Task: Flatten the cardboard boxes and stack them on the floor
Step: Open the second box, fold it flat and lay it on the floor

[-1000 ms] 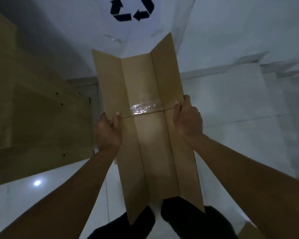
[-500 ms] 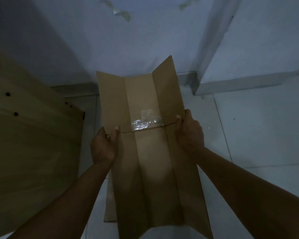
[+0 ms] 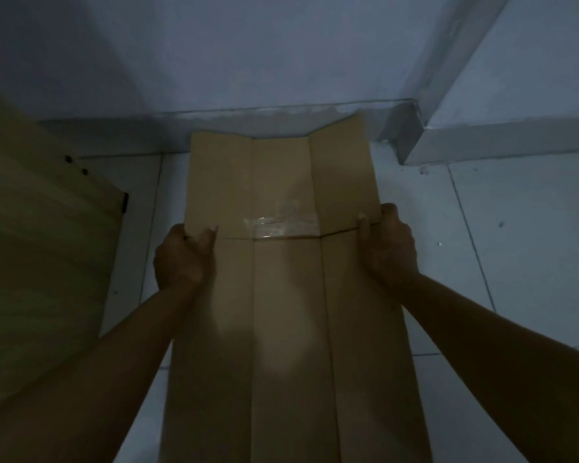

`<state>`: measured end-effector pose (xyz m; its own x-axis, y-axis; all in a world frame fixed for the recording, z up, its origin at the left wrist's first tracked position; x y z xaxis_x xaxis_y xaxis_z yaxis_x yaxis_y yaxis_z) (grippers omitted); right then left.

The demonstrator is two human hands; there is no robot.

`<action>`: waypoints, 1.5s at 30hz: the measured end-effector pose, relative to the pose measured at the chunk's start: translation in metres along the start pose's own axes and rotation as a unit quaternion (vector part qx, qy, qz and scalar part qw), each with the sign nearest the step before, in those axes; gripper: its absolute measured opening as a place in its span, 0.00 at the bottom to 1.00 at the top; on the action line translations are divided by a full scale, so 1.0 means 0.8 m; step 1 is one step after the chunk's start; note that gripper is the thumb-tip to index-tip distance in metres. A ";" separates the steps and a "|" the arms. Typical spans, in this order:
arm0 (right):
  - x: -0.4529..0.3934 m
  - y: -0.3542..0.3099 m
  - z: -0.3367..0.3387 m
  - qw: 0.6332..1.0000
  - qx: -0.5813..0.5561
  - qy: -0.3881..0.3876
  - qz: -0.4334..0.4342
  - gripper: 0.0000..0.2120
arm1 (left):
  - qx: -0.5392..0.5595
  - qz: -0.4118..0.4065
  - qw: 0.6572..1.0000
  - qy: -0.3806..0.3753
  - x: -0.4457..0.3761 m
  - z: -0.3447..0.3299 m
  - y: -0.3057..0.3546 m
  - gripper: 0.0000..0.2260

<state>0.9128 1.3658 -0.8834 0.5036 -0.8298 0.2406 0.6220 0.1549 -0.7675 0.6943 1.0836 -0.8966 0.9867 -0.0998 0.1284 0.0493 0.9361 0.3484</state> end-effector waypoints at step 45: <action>0.318 -0.843 0.461 0.933 0.163 -0.076 0.313 0.27 | -0.178 -0.298 0.936 0.064 0.173 0.958 0.376 0.24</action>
<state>0.8430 1.2480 -0.0852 0.8925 -0.4412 -0.0941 0.3147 0.7583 -0.5709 0.7270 1.0927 -0.0627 0.7771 -0.6196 -0.1103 0.6224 0.7826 -0.0116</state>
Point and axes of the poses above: each hand's wrist, its own x-axis away from the middle knuckle, its own z-axis out of the back of the hand, y = z × x, the point moved 7 cm from there along -x, towards the middle knuckle, and after that the axes turned 13 degrees about -x, right-handed, at the moved point
